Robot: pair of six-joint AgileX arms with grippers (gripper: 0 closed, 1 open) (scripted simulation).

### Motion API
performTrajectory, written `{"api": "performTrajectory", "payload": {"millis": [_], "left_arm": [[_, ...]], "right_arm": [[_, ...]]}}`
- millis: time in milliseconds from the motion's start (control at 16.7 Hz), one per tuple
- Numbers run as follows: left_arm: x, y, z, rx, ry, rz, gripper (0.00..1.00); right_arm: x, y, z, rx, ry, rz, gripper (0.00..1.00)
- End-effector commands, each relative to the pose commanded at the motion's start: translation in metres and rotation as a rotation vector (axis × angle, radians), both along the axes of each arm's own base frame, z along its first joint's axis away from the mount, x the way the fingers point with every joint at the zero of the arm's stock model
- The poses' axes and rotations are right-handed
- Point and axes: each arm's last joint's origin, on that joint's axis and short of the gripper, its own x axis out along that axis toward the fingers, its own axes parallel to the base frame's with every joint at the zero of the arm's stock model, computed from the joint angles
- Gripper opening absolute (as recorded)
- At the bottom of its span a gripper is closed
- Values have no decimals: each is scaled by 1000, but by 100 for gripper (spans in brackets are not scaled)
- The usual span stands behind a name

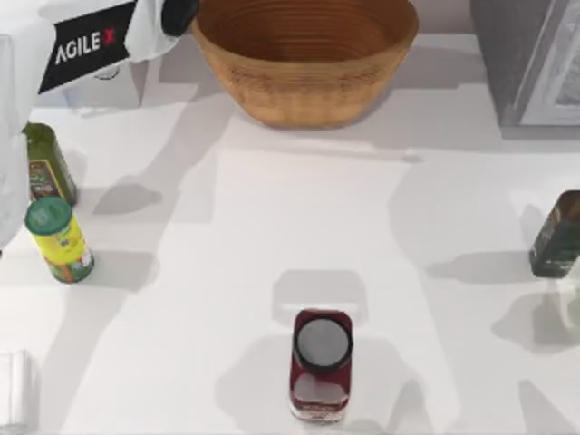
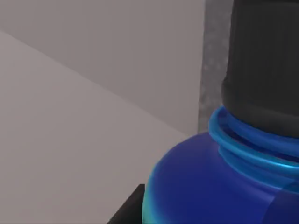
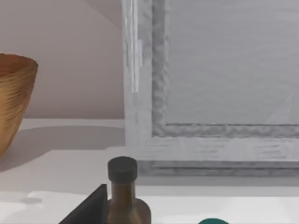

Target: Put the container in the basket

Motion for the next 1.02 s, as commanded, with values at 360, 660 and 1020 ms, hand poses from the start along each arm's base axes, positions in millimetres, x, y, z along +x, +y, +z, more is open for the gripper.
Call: {"api": "performTrajectory", "payload": {"millis": [360, 660, 1020], "left_arm": [[0, 0, 0, 0, 0, 0, 60], [0, 0, 0, 0, 0, 0, 98], [0, 0, 0, 0, 0, 0, 100]], "right_arm": [[0, 0, 0, 0, 0, 0, 100], [0, 0, 0, 0, 0, 0, 100], [0, 0, 0, 0, 0, 0, 100]]}}
